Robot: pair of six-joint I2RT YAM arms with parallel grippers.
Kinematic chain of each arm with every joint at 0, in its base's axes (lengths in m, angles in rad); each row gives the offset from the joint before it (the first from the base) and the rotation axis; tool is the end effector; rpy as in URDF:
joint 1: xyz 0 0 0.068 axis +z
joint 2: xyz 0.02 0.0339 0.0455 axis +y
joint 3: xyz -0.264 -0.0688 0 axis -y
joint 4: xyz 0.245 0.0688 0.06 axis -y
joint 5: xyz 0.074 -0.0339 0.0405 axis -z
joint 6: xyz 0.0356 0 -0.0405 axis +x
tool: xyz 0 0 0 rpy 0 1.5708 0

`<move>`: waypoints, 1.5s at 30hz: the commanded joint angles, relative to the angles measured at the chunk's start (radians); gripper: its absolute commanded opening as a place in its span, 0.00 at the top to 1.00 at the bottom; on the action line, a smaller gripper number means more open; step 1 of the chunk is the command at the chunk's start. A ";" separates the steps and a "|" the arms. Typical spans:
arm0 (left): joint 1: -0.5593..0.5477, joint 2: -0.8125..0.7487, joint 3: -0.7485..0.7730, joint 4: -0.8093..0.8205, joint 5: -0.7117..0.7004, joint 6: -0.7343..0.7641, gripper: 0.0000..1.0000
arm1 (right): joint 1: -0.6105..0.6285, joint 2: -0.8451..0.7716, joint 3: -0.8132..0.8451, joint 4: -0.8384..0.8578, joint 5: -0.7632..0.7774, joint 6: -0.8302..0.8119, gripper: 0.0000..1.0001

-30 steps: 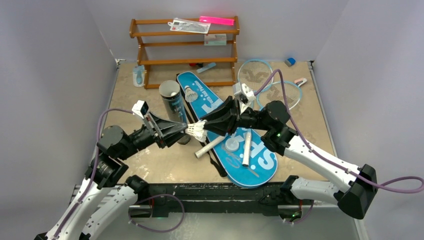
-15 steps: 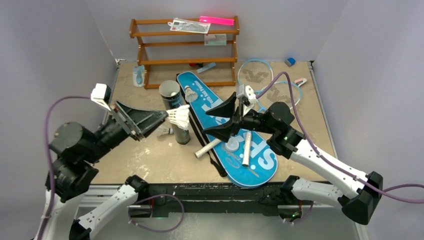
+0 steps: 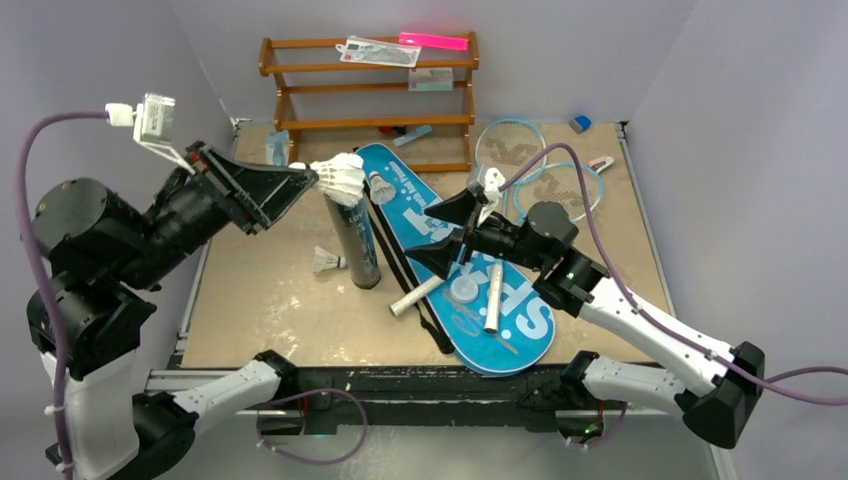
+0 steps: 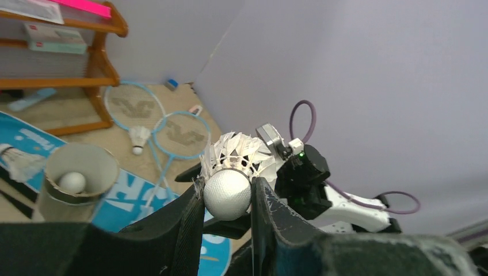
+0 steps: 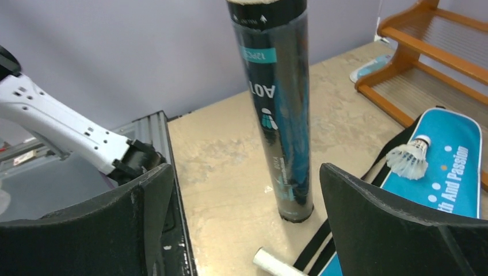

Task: Pack up the badminton gear
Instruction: Place the shuttle tube at the center of the board, then place the shuttlecock at the shuttle tube.

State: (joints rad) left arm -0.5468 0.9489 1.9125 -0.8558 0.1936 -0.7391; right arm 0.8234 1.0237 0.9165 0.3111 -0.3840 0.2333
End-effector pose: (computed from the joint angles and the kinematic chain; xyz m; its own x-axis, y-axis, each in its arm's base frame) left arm 0.0520 -0.0397 0.5752 -0.3859 -0.5390 -0.7487 0.5598 0.5083 -0.6544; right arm 0.1516 0.1832 0.3941 -0.0810 0.2280 -0.9703 -0.9361 0.3170 0.1526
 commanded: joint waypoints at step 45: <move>-0.005 0.100 -0.129 0.089 -0.291 0.503 1.00 | 0.037 0.539 0.392 0.195 -0.121 -0.211 0.01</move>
State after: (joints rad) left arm -0.5468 1.0611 1.7973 -0.8139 -0.1181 -0.2085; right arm 0.8574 1.5597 1.2446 0.4812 -0.4641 0.0231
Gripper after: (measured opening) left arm 0.284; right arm 0.987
